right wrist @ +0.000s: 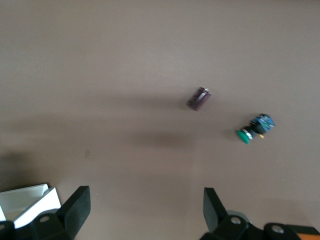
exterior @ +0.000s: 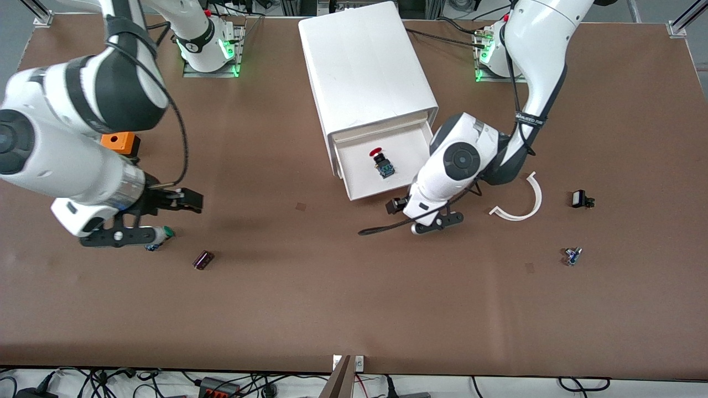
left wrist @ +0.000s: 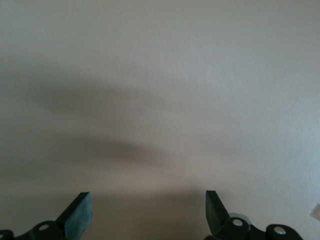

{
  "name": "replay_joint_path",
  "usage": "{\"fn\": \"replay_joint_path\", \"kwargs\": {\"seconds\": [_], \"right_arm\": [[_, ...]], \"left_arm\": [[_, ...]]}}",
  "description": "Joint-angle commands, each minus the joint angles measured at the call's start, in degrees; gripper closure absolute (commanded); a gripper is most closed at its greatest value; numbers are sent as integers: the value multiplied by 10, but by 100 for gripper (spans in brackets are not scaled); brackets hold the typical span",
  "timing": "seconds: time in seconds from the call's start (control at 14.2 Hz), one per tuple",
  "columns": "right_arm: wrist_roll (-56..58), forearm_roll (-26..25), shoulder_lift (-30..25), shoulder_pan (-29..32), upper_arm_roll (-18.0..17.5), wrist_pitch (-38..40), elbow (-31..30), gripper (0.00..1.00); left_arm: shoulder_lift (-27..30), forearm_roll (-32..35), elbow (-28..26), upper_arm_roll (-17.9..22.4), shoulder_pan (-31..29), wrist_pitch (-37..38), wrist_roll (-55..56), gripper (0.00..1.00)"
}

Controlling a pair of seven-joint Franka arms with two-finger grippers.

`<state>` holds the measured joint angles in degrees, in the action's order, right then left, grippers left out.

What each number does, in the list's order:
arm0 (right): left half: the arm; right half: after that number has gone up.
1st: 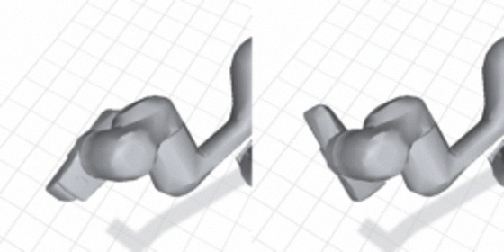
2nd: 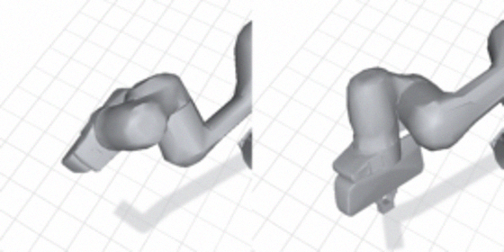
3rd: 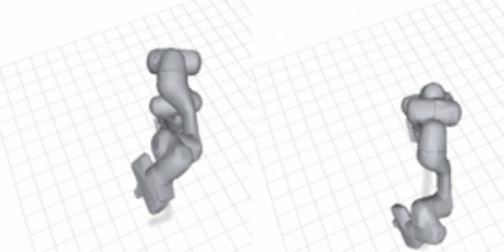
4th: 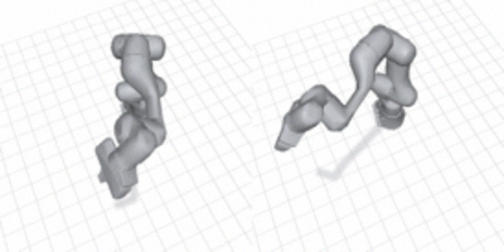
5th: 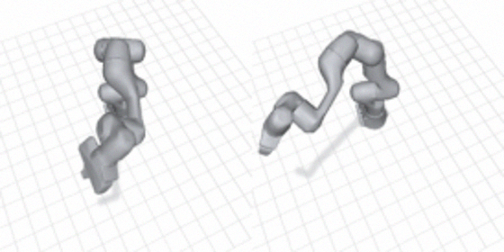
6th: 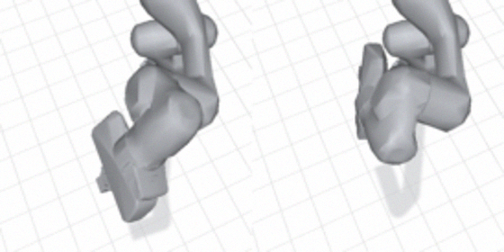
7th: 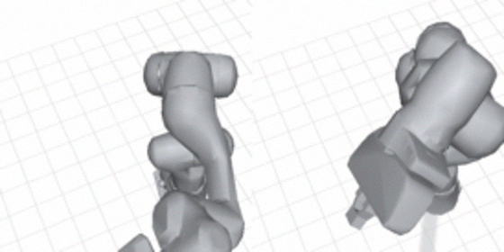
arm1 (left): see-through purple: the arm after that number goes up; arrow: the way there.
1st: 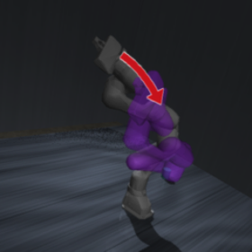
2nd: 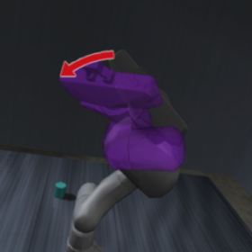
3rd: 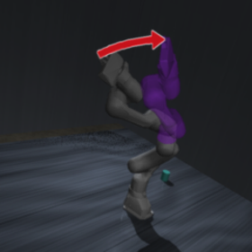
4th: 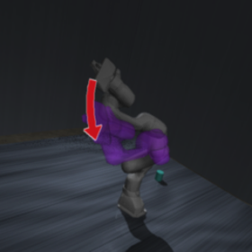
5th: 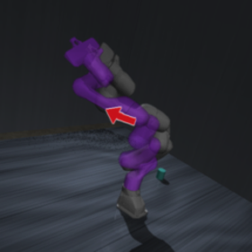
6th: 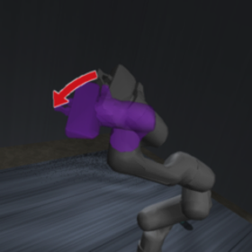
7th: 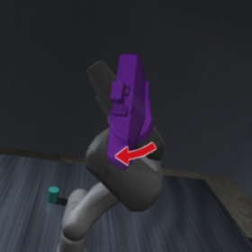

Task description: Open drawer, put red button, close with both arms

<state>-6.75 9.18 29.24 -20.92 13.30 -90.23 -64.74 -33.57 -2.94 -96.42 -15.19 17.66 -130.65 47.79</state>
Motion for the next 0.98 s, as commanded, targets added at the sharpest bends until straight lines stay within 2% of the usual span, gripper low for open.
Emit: {"fn": "replay_joint_path", "kwargs": {"seconds": [0.0,0.21,0.35,0.49,0.7,0.91], "right_arm": [[13,-6,-27,35,-8,17,-10,0],[16,-12,-70,86,-22,12,-52,0],[42,-21,-95,139,-62,16,-60,0],[77,-39,-125,191,-100,15,-80,0],[102,-45,-153,214,-105,17,-104,0],[99,-87,-193,214,-110,-2,-166,0]], "left_arm": [[25,7,-32,-22,-5,6,22,0],[25,7,-32,-58,-7,76,21,0],[25,6,-27,-77,-9,126,20,0],[20,4,-26,-90,-8,142,17,0],[17,2,-26,-96,-6,167,16,0],[14,-44,-25,-97,-1,184,15,0]]}}
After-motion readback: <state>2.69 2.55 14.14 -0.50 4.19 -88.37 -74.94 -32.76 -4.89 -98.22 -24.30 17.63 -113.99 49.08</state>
